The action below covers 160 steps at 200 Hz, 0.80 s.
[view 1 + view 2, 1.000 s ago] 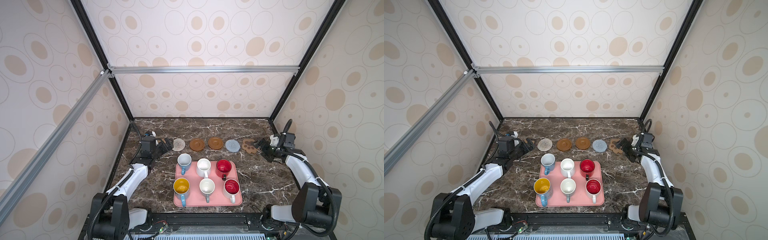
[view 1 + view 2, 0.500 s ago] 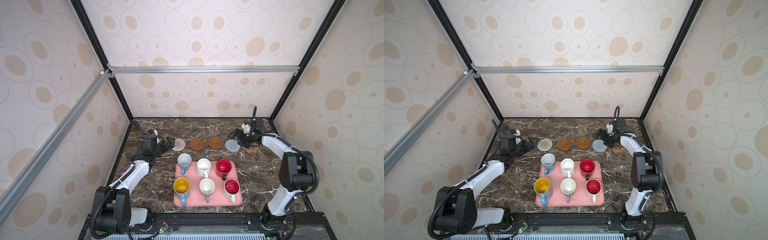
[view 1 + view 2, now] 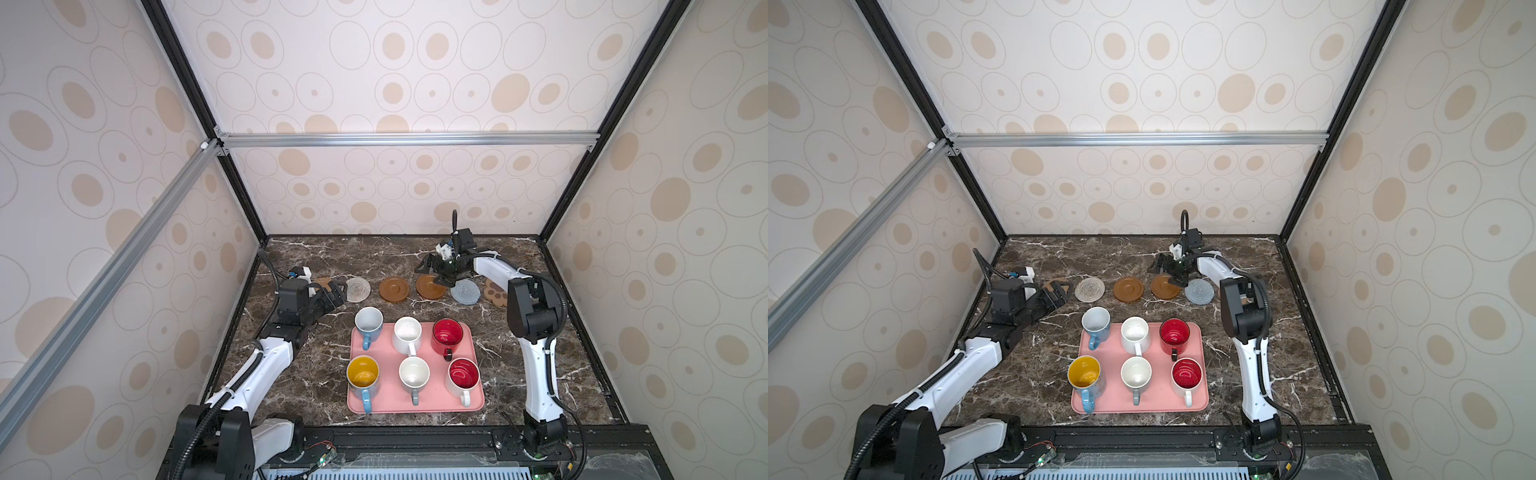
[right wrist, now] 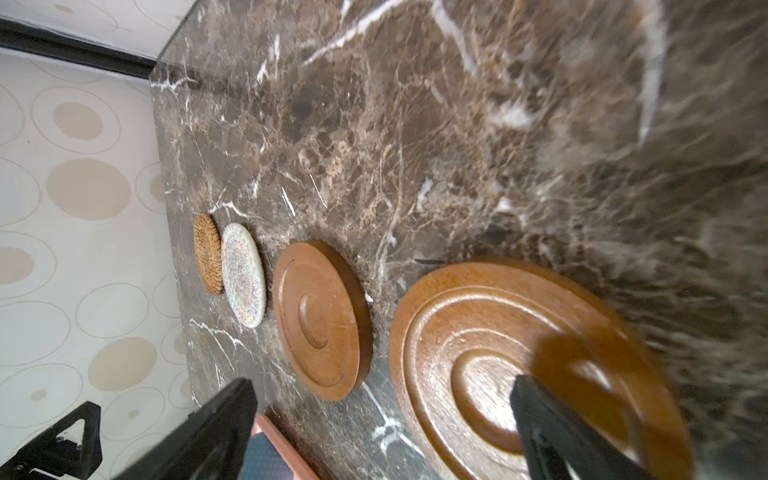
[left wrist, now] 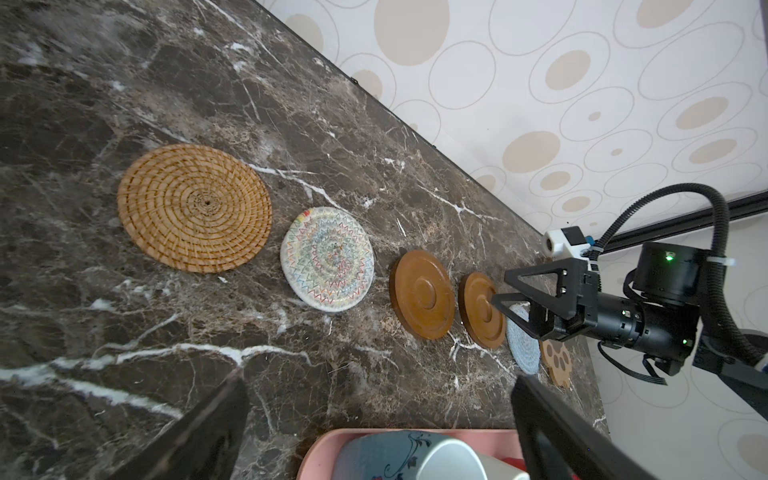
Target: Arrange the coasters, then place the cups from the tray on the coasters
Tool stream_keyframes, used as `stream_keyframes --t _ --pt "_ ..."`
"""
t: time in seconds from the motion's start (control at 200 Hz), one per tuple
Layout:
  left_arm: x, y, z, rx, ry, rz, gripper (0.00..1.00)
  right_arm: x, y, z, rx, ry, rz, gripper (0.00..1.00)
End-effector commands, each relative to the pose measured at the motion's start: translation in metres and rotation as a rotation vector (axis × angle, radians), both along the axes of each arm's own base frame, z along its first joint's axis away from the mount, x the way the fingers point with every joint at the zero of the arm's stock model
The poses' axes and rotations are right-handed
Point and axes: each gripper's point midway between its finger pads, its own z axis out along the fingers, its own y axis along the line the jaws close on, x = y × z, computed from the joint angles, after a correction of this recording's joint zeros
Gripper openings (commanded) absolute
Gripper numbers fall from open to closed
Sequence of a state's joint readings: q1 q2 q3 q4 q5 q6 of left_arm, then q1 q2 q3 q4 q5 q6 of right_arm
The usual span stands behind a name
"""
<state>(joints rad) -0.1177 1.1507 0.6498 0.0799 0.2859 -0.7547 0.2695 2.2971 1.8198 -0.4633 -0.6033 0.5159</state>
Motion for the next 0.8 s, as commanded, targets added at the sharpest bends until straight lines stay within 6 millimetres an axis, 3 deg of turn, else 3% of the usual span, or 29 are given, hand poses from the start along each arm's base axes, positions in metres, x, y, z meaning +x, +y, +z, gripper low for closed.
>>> stream_keyframes --t 0.0,0.185,0.455,0.64,0.795 --pt "-0.004 0.006 0.004 -0.012 -0.01 0.03 1.0 -0.01 0.001 -0.006 -0.008 0.047 0.018 1.0" --pt "-0.008 0.006 0.004 -0.016 -0.014 0.034 1.0 -0.04 0.008 -0.023 -0.063 0.11 0.089 1.0" --pt "-0.009 0.006 0.005 -0.026 -0.016 0.038 1.0 -0.069 0.012 -0.028 -0.097 0.138 0.18 1.0" --pt "-0.013 0.007 0.004 -0.025 -0.013 0.039 1.0 -0.075 0.01 -0.029 -0.115 0.146 0.198 1.0" --pt "-0.014 0.009 0.005 -0.023 -0.02 0.048 1.0 -0.068 0.007 -0.029 -0.145 0.13 0.181 1.0"
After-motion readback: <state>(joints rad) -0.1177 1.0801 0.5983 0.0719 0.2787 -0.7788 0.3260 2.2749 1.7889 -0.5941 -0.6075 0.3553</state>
